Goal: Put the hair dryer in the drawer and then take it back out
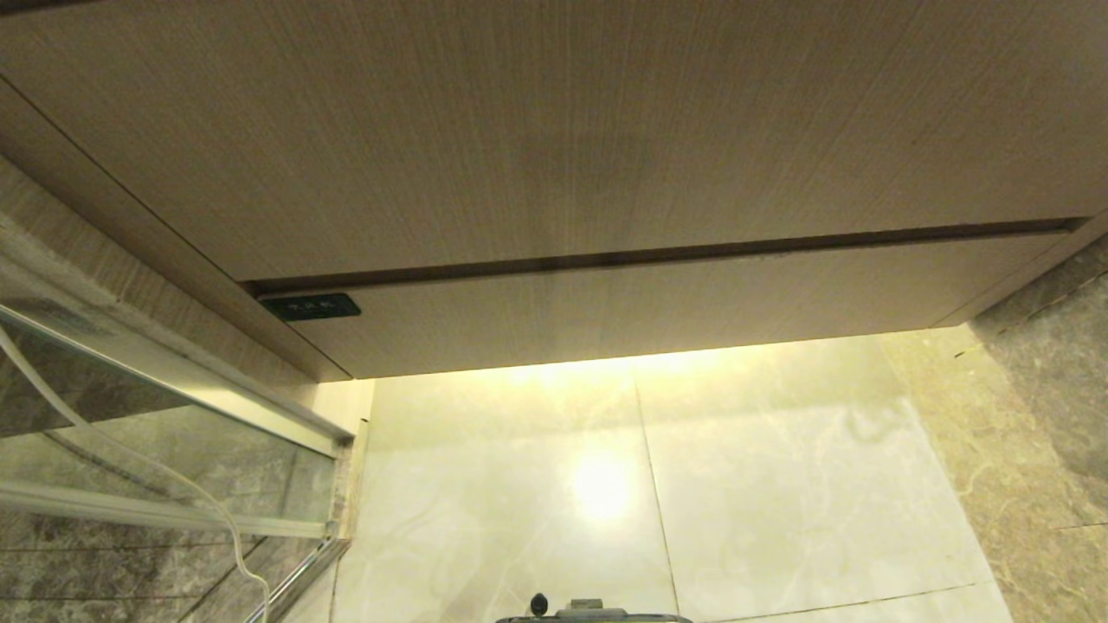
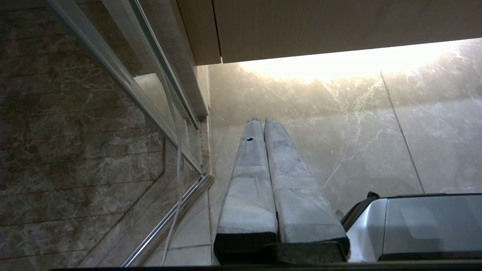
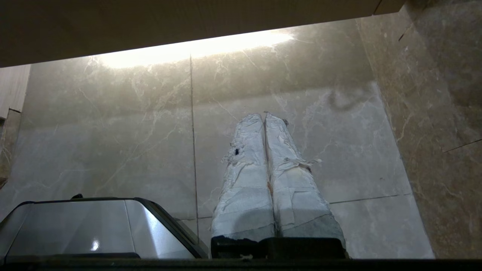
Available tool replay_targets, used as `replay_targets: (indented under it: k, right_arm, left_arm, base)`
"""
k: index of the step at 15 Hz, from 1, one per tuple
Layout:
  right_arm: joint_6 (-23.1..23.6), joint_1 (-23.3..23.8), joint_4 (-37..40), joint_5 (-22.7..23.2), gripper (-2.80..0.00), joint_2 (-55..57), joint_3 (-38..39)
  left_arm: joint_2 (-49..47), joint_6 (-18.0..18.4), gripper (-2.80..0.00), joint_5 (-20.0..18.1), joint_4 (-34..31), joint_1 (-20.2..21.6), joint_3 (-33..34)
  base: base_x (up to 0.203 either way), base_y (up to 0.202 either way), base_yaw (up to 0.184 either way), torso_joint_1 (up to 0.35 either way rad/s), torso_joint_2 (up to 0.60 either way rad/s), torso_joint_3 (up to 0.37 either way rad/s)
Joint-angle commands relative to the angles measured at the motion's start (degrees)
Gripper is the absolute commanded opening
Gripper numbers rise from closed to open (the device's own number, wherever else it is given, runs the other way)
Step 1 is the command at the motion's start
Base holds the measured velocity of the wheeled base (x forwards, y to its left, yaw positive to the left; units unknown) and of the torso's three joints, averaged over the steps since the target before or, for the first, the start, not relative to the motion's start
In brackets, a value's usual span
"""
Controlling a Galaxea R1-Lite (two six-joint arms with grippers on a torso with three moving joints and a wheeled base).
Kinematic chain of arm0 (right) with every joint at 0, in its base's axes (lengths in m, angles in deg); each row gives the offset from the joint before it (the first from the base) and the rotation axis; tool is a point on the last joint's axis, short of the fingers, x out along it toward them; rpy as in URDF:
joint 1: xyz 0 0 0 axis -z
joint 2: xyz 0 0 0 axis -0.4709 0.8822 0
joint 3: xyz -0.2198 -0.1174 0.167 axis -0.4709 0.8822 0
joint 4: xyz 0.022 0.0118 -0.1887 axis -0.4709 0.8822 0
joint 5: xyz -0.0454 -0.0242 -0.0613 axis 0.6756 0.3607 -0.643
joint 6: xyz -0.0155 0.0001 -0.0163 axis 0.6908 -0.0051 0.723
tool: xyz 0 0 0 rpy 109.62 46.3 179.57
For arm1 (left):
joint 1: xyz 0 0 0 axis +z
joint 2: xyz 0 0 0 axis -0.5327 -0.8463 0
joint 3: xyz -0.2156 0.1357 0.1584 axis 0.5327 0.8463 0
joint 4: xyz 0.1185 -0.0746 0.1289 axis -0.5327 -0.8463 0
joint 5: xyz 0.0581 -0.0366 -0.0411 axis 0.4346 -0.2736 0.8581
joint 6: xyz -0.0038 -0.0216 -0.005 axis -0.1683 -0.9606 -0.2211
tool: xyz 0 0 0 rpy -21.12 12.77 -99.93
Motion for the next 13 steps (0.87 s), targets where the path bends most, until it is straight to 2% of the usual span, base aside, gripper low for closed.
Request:
replay_targets:
  k: [1,13]
  right_arm:
    - [0.0,0.0,0.0,0.0,-2.8,-0.1,0.2]
    - [-0.2,0.0,-0.1,-0.1,-2.8,0.0,0.2]
  left_arm:
    - [0.0,0.0,-2.8,0.0,0.0,0.0,0.1]
    - [0.1,0.0,-2.8,0.0,0.0,0.0,0.1]
  base:
    - [0.0,0.0,0.0,0.0,0.0,0.0]
    - [0.0,0.0,0.0,0.0,0.0,0.0]
